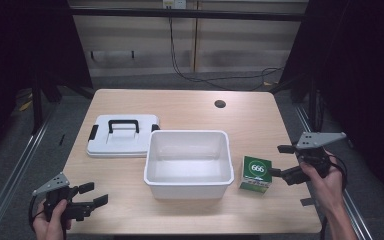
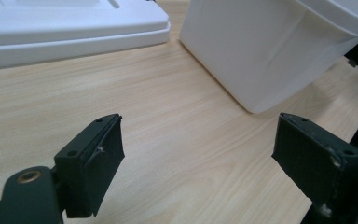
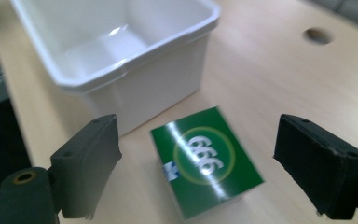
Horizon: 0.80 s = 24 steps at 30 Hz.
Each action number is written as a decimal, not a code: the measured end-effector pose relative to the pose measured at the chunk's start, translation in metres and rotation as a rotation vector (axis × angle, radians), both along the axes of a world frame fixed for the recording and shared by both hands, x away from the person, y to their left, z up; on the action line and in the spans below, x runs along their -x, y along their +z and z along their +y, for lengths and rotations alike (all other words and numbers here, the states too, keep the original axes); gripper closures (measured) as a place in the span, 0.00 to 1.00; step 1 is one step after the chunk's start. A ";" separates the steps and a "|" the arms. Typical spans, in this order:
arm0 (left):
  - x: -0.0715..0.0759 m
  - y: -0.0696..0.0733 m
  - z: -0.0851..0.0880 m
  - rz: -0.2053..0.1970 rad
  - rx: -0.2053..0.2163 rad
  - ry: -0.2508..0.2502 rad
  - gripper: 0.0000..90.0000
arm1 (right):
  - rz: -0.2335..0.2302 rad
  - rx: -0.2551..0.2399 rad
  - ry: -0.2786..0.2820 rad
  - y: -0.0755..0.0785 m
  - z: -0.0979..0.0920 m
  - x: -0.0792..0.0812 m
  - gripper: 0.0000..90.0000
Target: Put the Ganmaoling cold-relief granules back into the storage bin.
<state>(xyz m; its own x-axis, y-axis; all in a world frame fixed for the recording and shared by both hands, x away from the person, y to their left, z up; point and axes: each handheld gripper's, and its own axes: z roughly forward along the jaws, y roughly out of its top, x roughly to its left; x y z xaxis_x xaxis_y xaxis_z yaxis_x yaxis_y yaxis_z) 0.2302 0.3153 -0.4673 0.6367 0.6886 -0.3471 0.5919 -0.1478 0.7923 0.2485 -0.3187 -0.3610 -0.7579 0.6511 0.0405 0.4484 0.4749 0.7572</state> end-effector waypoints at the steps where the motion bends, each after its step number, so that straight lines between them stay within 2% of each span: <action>1: 0.000 0.000 0.000 0.000 0.000 0.000 0.18 | 0.000 0.000 0.000 0.000 0.000 0.000 0.15; 2: 0.000 0.000 0.000 -0.007 -0.001 0.003 0.18 | 0.083 0.035 0.090 -0.003 0.006 -0.006 0.16; 4: 0.000 0.000 -0.001 -0.012 -0.004 0.000 0.18 | 0.149 0.131 0.119 -0.008 0.012 -0.012 0.15; 5: 0.000 0.000 -0.001 -0.012 -0.004 0.000 0.18 | 0.149 0.131 0.119 -0.008 0.012 -0.012 0.15; 6: 0.000 0.000 0.000 -0.015 -0.011 -0.004 0.18 | 0.203 0.199 0.130 -0.011 0.020 -0.014 0.16; 7: 0.001 -0.001 -0.001 -0.018 -0.022 0.007 0.18 | 0.202 0.217 0.137 -0.012 0.023 -0.016 0.16; 9: 0.000 -0.001 0.000 -0.019 -0.018 0.013 0.18 | 0.203 0.250 0.125 -0.012 0.028 -0.020 0.16; 13: 0.001 -0.001 0.000 -0.022 -0.019 0.012 0.18 | 0.224 0.266 0.124 -0.013 0.033 -0.029 0.16; 17: 0.001 -0.002 0.000 -0.026 -0.014 0.008 0.18 | 0.230 0.312 0.180 -0.014 0.039 -0.035 0.16; 19: 0.001 -0.002 0.000 -0.027 -0.013 0.005 0.18 | 0.227 0.348 0.197 -0.015 0.043 -0.037 0.15; 21: 0.001 -0.002 0.000 -0.028 -0.013 0.004 0.18 | 0.243 0.380 0.208 -0.015 0.046 -0.038 0.15; 22: 0.001 -0.002 0.000 -0.029 -0.012 0.004 0.18 | 0.232 0.400 0.219 -0.016 0.047 -0.040 0.15; 24: 0.001 -0.002 0.000 -0.029 -0.011 0.004 0.18 | 0.253 0.418 0.224 -0.016 0.049 -0.041 0.15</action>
<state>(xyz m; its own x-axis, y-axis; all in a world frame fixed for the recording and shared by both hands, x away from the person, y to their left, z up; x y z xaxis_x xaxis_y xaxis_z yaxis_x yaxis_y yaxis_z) 0.2296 0.3152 -0.4693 0.6436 0.6949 -0.3209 0.5692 -0.1541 0.8076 0.2897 -0.2695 -0.3767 -0.8804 0.4741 0.0120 0.4453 0.8177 0.3647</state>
